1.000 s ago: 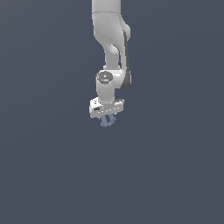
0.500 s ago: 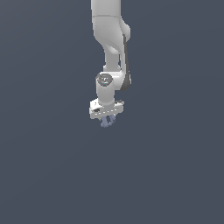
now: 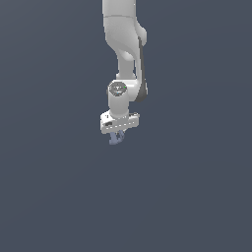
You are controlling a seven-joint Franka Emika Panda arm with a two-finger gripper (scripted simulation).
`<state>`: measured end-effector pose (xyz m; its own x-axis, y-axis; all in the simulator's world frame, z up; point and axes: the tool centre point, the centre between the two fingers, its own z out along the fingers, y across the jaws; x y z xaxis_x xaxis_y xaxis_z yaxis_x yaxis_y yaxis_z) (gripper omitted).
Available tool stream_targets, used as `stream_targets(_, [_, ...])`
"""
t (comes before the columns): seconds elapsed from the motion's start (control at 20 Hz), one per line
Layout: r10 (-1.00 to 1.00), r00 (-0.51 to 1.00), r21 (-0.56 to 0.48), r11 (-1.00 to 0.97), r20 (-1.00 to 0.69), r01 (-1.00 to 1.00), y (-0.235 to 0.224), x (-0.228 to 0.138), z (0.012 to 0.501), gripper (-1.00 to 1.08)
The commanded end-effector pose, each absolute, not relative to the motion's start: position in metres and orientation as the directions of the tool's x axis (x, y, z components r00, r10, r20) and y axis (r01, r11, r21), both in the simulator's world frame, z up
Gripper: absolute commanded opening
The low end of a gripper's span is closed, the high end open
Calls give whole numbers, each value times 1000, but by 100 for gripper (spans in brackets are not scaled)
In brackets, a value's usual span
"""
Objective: Pick up the object and move it to a goal position.
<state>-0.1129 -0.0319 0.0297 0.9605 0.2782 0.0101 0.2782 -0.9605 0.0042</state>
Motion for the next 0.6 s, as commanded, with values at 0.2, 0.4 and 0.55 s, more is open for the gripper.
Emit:
stream_targets(0.2, [278,961,4,-961,10,278,-41,-108,48,-100])
stream_targets(0.4, [278,961,4,-961,10,278,-52,-103,70,-100])
stream_targets(0.55, [278,961,3,-961,9,278,-63,-98,91,-100])
